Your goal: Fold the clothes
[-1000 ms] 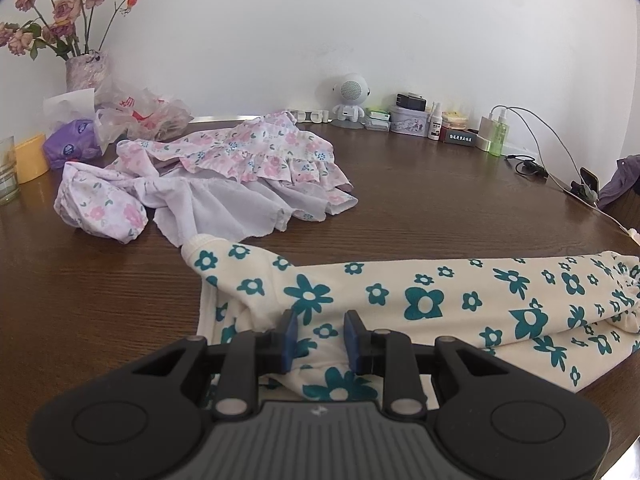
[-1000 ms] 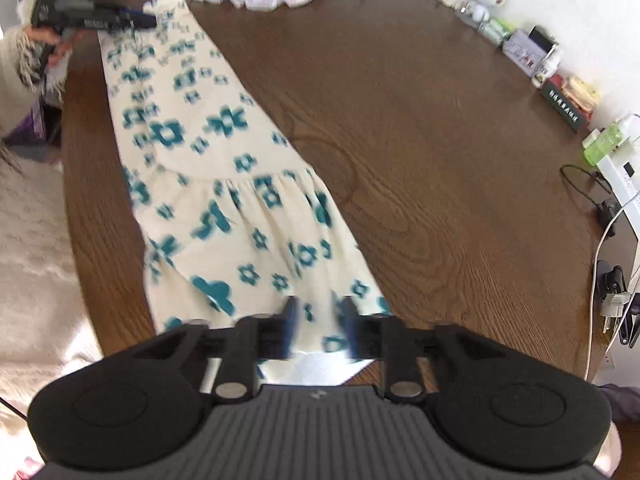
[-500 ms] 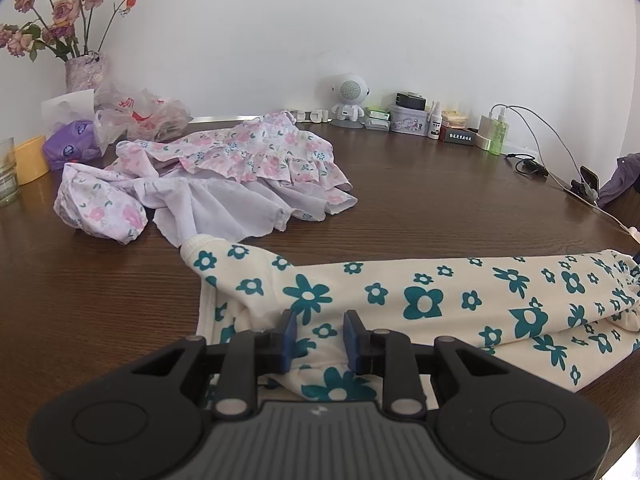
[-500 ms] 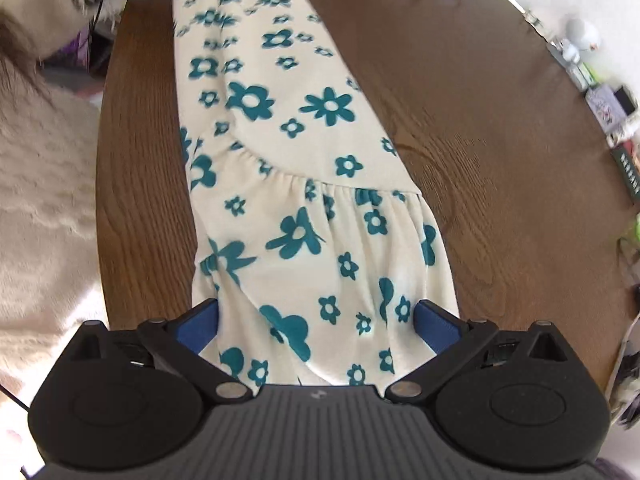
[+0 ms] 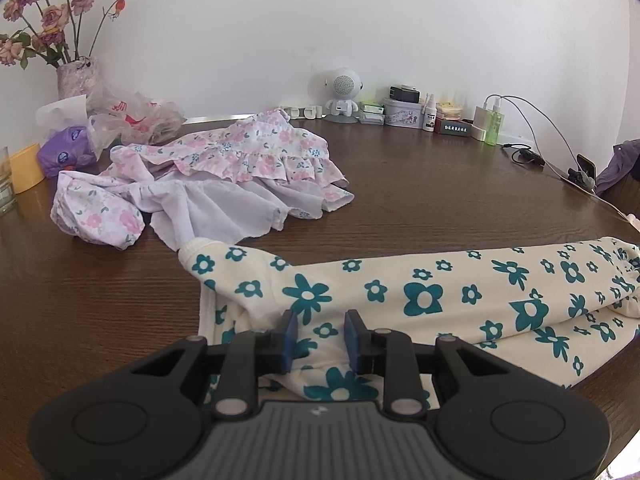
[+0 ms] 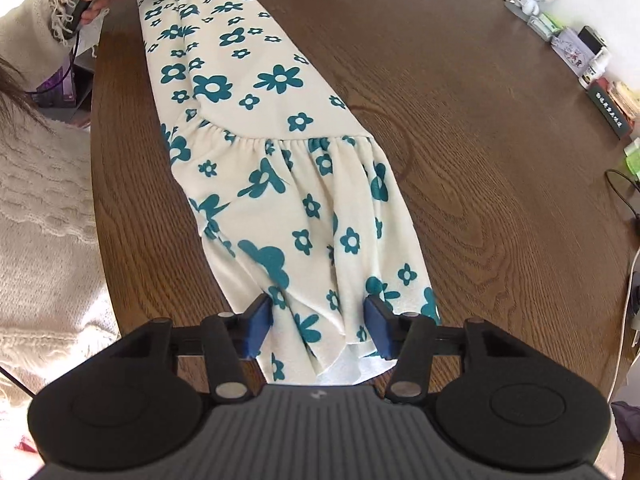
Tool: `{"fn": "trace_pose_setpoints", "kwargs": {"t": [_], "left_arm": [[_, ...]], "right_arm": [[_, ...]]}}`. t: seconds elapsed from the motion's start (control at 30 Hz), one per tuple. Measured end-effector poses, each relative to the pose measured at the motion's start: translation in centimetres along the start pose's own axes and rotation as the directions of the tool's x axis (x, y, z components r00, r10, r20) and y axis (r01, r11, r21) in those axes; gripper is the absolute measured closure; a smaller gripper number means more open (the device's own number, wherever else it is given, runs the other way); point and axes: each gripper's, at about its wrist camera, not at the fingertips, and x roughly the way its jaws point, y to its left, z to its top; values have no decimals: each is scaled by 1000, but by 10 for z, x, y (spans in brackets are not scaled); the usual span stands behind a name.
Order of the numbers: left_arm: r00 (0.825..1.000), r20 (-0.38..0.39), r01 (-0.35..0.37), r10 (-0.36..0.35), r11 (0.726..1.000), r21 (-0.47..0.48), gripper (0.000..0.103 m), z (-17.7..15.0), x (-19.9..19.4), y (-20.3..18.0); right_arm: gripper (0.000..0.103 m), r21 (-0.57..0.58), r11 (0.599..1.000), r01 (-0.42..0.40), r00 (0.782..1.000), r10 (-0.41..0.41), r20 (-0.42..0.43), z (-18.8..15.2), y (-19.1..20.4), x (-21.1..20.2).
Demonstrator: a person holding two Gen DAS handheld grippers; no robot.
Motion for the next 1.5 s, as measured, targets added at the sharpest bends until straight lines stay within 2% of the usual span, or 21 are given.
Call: {"fn": "trace_pose_setpoints", "kwargs": {"t": [0.1, 0.23, 0.3, 0.43, 0.53, 0.6, 0.63, 0.67, 0.73, 0.8, 0.83, 0.9, 0.97, 1.0, 1.03, 1.1, 1.17, 1.27, 1.33, 1.43, 1.5], "left_arm": [[1000, 10, 19, -19, 1000, -3, 78, -1, -5, 4], [1000, 20, 23, -22, 999, -37, 72, 1, -24, 13], [998, 51, 25, -21, 997, -79, 64, 4, -36, 20], [993, 116, 12, 2, 992, -125, 65, 11, -44, 30], [991, 132, 35, -12, 984, -173, 74, 15, -34, 37], [993, 119, 31, -8, 980, -195, 94, 17, -23, 42], [995, 98, 10, 9, 981, -194, 98, 17, -18, 43], [997, 65, -15, 28, 981, -194, 98, 15, -11, 45], [999, 44, -9, 18, 978, -207, 98, 7, -4, 51], [999, 48, 3, 8, 976, -218, 97, 3, -3, 56], [999, 52, 3, 8, 975, -223, 95, 2, -4, 56], [997, 65, -12, 28, 972, -233, 93, 5, -11, 53], [992, 115, -21, 42, 984, -178, 81, 11, -25, 38], [990, 137, -9, 28, 990, -140, 79, 15, -31, 27], [988, 151, 15, 1, 995, -103, 78, 19, -35, 15], [983, 165, 92, -87, 995, -24, 73, 27, -39, -16], [969, 148, 191, -198, 980, 60, 73, 33, -33, -53], [927, 99, 337, -361, 920, 201, 73, 40, -18, -118], [895, 61, 408, -441, 867, 285, 73, 42, -8, -163], [864, -13, 471, -503, 800, 371, 73, 43, 13, -218], [859, -83, 494, -505, 775, 395, 74, 40, 33, -241]], "right_arm": [[51, 74, 997, 15, 999, -18, 41, -12, 0, -4], [40, 269, 963, -21, 981, -32, 192, -42, -1, -22], [31, 353, 932, -80, 944, -43, 328, -51, 6, -32], [20, 452, 876, -166, 816, -135, 562, -43, 33, -39], [21, 508, 840, -191, 783, -182, 595, -23, 47, -22], [25, 561, 801, -209, 779, -210, 590, -16, 50, -10], [35, 593, 774, -222, 779, -225, 585, -12, 50, -3], [41, 626, 746, -228, 783, -242, 574, -10, 50, 4], [67, 696, 691, -194, 808, -289, 513, -9, 51, 19], [79, 725, 673, -144, 826, -321, 463, -11, 53, 31], [82, 727, 675, -129, 819, -340, 462, -12, 56, 35], [81, 742, 655, -141, 813, -351, 464, -14, 57, 33], [69, 763, 620, -181, 790, -370, 488, -21, 59, 24], [55, 776, 601, -192, 771, -397, 498, -28, 62, 14], [39, 788, 582, -200, 754, -421, 503, -34, 66, 4], [26, 819, 537, -201, 751, -453, 481, -45, 74, -13], [25, 834, 502, -228, 758, -446, 476, -57, 82, -24], [24, 863, 405, -302, 792, -398, 464, -80, 90, -26], [24, 870, 325, -371, 798, -367, 478, -95, 94, -17], [25, 862, 216, -458, 798, -328, 506, -109, 97, 0], [25, 844, 174, -507, 774, -339, 535, -107, 96, 11]]}}
